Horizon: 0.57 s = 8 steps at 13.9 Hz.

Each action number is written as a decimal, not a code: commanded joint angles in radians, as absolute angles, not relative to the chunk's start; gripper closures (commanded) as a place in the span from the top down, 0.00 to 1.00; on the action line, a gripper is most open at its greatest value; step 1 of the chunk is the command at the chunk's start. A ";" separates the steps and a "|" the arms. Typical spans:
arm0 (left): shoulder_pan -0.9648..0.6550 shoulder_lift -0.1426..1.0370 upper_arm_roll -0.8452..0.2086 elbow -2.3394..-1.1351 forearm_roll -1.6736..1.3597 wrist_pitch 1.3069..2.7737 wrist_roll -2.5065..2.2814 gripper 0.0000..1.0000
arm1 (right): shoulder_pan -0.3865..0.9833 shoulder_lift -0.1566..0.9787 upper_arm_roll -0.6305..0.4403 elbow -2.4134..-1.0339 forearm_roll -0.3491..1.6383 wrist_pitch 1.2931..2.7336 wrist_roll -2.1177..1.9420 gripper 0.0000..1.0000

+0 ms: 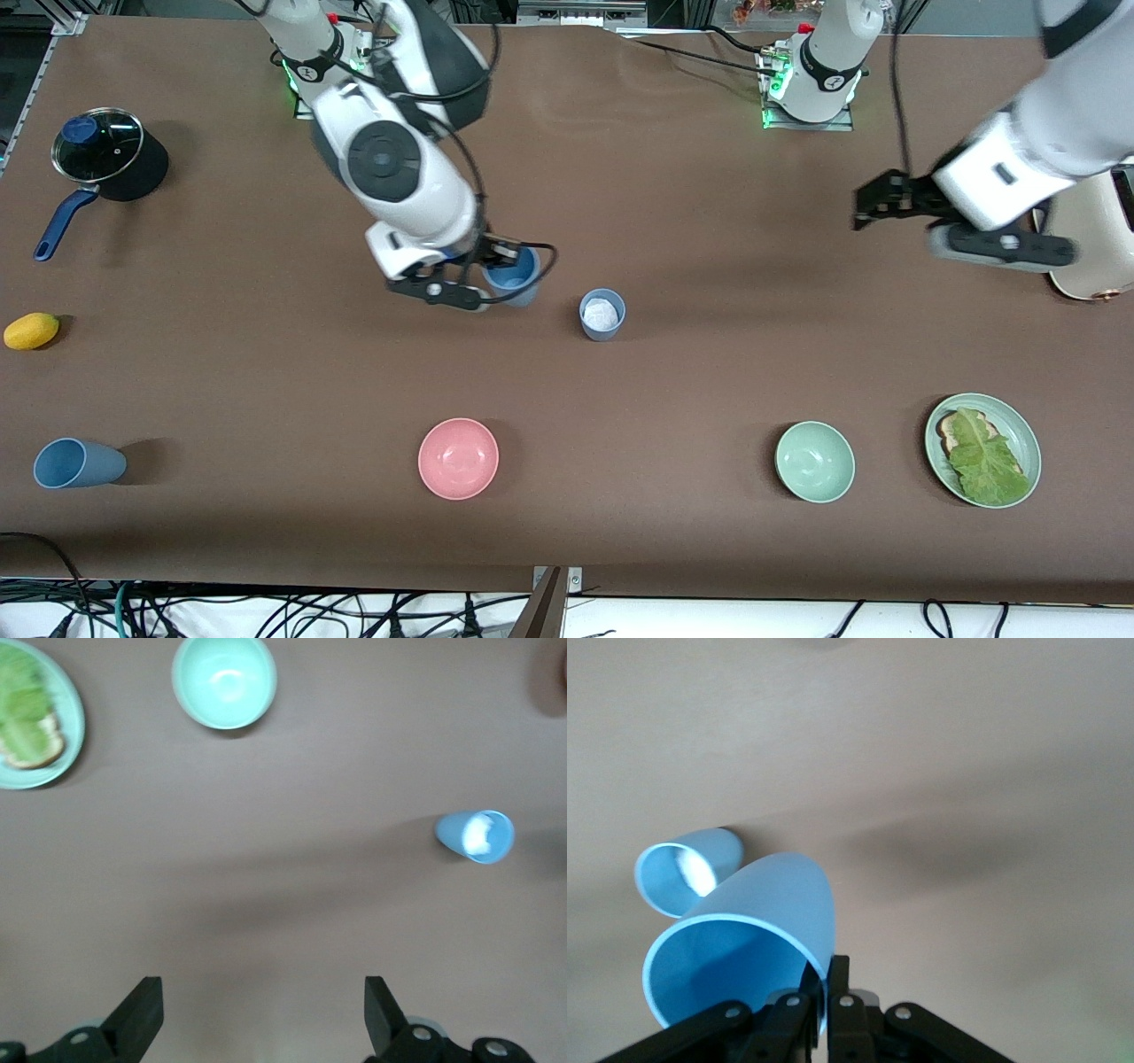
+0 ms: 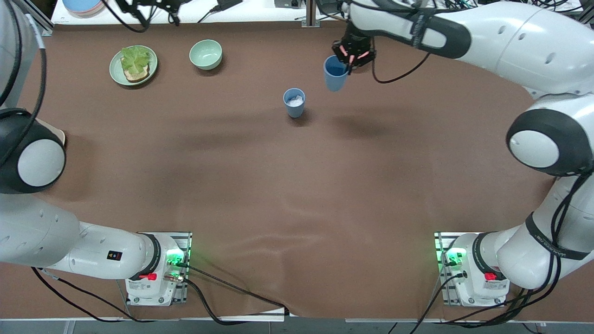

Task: Stack blue cups with both arms
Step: 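Carry the blue cup over the tissue cup with the right gripper while the left withdraws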

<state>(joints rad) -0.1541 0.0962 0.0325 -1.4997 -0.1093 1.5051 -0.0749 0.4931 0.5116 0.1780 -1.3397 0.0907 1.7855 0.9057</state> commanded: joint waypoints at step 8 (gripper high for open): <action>-0.069 -0.017 0.041 -1.684 0.035 1.606 0.038 1.00 | 0.635 0.692 0.170 -1.187 0.103 1.922 1.129 0.00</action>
